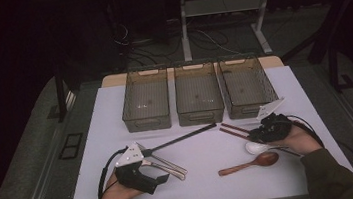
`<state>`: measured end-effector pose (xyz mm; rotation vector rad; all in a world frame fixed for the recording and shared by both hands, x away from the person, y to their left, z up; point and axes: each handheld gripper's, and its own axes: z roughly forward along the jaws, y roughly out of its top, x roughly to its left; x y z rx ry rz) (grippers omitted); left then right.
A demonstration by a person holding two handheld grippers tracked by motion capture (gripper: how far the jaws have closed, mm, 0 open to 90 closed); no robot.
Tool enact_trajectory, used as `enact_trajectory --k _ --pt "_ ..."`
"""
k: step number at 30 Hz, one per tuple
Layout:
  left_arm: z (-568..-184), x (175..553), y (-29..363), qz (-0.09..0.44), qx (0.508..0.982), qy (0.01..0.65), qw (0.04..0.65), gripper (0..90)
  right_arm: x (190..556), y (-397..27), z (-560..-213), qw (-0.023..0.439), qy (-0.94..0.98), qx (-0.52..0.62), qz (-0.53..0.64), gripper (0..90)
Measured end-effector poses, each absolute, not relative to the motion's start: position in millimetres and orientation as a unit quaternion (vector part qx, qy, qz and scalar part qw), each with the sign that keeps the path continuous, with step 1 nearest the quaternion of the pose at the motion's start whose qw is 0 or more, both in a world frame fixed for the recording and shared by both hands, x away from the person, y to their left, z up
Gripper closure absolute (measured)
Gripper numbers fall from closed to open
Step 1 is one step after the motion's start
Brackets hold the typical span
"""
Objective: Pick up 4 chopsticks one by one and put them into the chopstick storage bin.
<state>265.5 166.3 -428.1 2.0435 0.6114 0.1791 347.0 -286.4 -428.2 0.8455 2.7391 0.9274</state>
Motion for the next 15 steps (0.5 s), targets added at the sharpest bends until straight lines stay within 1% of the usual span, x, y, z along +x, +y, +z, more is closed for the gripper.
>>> enact_trajectory --k 2,6,10,15 --pt "-428.3 265.7 166.4 0.073 0.837 0.251 0.48 0.0 346.1 -292.0 -422.5 0.074 0.901 0.285 0.319 75.7" --pt "-428.7 265.7 166.1 0.073 0.838 0.25 0.48 0.0 345.4 -306.2 -421.0 0.091 0.894 0.303 0.319 75.5" --pt "-428.8 265.8 165.8 0.073 0.838 0.251 0.479 0.0 348.0 -317.9 -428.0 0.089 0.889 0.322 0.313 75.9" --pt "-428.8 265.6 165.6 0.072 0.839 0.249 0.479 0.0 350.2 -312.7 -435.6 0.08 0.896 0.316 0.303 76.8"
